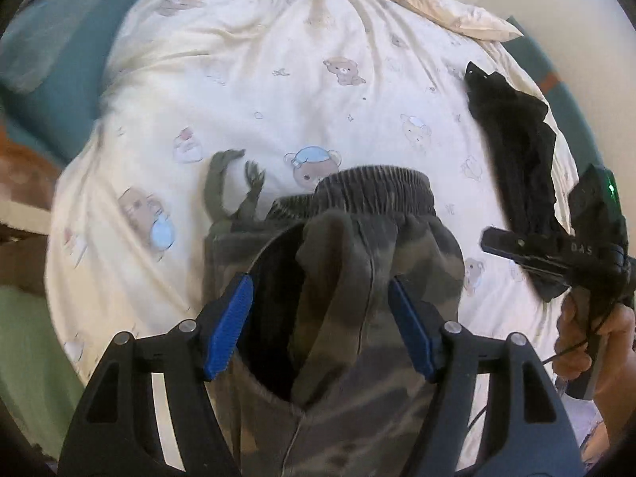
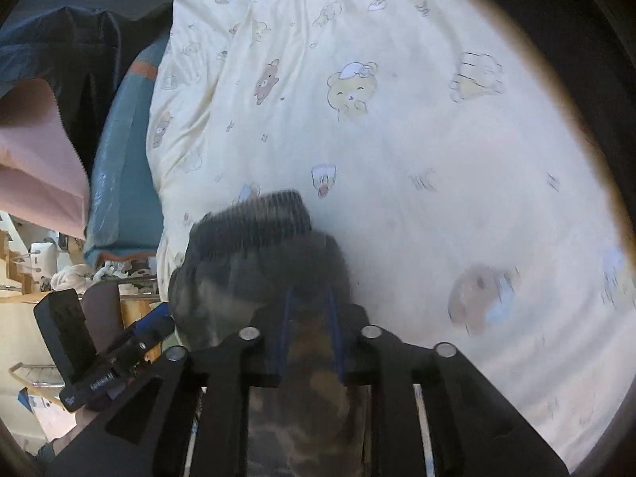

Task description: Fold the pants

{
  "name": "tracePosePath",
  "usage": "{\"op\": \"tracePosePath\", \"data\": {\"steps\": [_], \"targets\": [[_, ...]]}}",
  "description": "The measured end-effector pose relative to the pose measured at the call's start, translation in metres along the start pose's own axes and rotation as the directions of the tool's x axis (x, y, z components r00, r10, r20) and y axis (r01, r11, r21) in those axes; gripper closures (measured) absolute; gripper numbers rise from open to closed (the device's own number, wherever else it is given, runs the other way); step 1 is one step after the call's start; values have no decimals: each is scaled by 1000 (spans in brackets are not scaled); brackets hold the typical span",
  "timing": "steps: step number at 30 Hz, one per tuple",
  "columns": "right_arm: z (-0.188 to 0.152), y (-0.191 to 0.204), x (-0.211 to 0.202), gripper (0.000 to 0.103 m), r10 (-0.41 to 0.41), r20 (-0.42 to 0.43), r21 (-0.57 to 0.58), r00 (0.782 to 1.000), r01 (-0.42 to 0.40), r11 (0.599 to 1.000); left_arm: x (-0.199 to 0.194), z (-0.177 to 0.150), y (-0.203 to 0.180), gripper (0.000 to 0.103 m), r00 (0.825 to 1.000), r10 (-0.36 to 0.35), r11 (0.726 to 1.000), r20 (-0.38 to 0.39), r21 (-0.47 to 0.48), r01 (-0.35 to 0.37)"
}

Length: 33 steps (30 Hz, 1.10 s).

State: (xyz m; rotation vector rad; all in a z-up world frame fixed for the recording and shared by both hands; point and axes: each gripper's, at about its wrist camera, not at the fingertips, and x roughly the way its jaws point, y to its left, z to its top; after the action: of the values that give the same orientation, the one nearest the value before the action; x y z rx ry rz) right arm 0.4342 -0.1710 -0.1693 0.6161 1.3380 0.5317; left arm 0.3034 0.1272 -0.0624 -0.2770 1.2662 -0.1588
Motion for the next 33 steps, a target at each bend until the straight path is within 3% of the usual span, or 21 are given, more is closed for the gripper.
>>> {"op": "tracePosePath", "data": {"steps": [1,3,6,9,10,12,14,17,20,23,25,27,28,29,31,33], "targets": [[8,1,9,68,-2,-4,0,1000,2,1000,4,5,1,36,1000,1,1000,-6,-12,-1],[20,0,16,45,-3,-1,0,1000,3,1000,8,11,1,36,1000,-1,1000,-4,-24,1],[30,1,27,45,1,1,-30,1000,-1,1000,22,20,-3,38,1000,23,1000,-13,6,-23],[39,1,52,46,1,-43,-67,999,-4,998,38,22,-7,55,997,58,997,-50,53,-56],[40,1,60,48,19,-61,-74,998,-23,997,44,21,-6,70,996,65,996,-66,69,-60],[42,10,73,78,39,-83,-121,996,-49,991,47,20,0,79,996,41,998,-76,50,-37],[39,32,67,91,-2,-23,-266,1000,-4,964,39,20,4,89,998,4,1000,-59,26,-2],[39,68,51,92,-19,41,-402,999,34,915,10,20,15,96,998,-64,997,-6,-42,64],[45,85,57,92,-47,37,-448,998,59,892,1,25,17,96,999,-28,1000,23,-10,28],[53,90,87,90,-172,16,-465,985,160,871,28,31,26,96,999,40,999,-25,-2,-40],[56,79,104,73,-239,-15,-467,971,204,860,42,32,30,94,996,79,997,-39,21,-78],[57,63,99,52,-277,0,-452,961,247,857,49,30,39,91,996,65,998,-55,-6,-66],[57,56,91,52,-288,16,-433,958,266,861,47,28,42,86,996,71,997,-55,-11,-72],[56,48,79,52,-312,36,-405,949,299,864,44,28,43,74,995,89,996,-49,-10,-89],[49,39,53,52,-256,37,-353,966,253,901,32,22,44,57,989,141,990,-37,-22,-142],[32,39,31,52,-168,22,-315,986,166,935,15,15,41,57,991,131,991,-14,-32,-131]]}}
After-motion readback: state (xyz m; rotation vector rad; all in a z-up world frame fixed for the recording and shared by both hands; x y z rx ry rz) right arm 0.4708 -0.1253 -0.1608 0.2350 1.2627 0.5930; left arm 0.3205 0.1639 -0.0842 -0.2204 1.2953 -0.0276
